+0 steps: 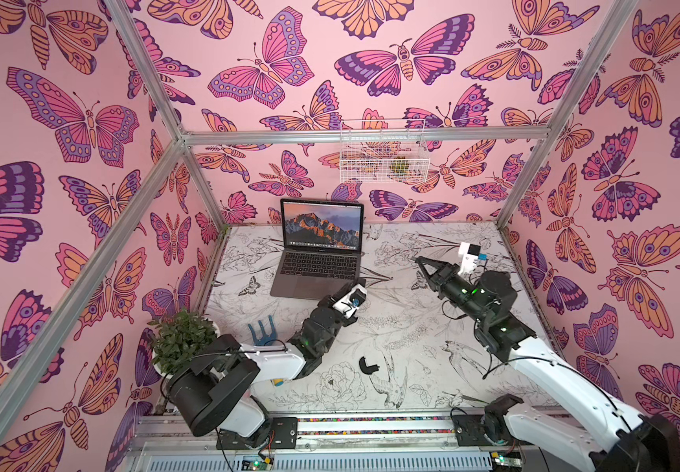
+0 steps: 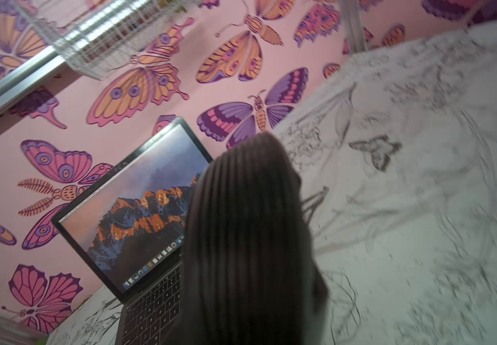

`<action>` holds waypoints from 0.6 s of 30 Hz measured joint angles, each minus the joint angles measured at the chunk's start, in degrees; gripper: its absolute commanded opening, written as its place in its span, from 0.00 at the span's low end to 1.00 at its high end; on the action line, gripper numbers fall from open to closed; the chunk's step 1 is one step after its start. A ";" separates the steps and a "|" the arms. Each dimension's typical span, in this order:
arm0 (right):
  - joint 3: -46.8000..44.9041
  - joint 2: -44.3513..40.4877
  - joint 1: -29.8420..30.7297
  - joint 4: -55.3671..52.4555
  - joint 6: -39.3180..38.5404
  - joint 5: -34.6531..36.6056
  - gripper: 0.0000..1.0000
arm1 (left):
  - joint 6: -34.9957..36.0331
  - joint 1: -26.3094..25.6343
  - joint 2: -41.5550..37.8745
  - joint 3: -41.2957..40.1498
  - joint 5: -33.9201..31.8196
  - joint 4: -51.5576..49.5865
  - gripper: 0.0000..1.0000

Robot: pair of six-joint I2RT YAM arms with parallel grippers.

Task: Insert the wireless mouse receiver into the laptop
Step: Place the mouse at the center of the board.

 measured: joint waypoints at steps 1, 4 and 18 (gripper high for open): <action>0.00 -0.76 -1.29 -2.38 -2.45 -1.70 0.00 | 2.49 -0.37 -0.50 -1.22 1.07 -1.38 0.00; 0.00 -2.25 -2.97 -9.77 -9.92 -5.09 0.00 | 9.44 -0.98 -1.14 -5.27 3.56 -4.22 0.00; -1.14 -3.13 -3.04 -19.96 -25.00 -7.69 0.00 | 26.88 -3.43 1.44 -8.85 1.84 -16.79 0.50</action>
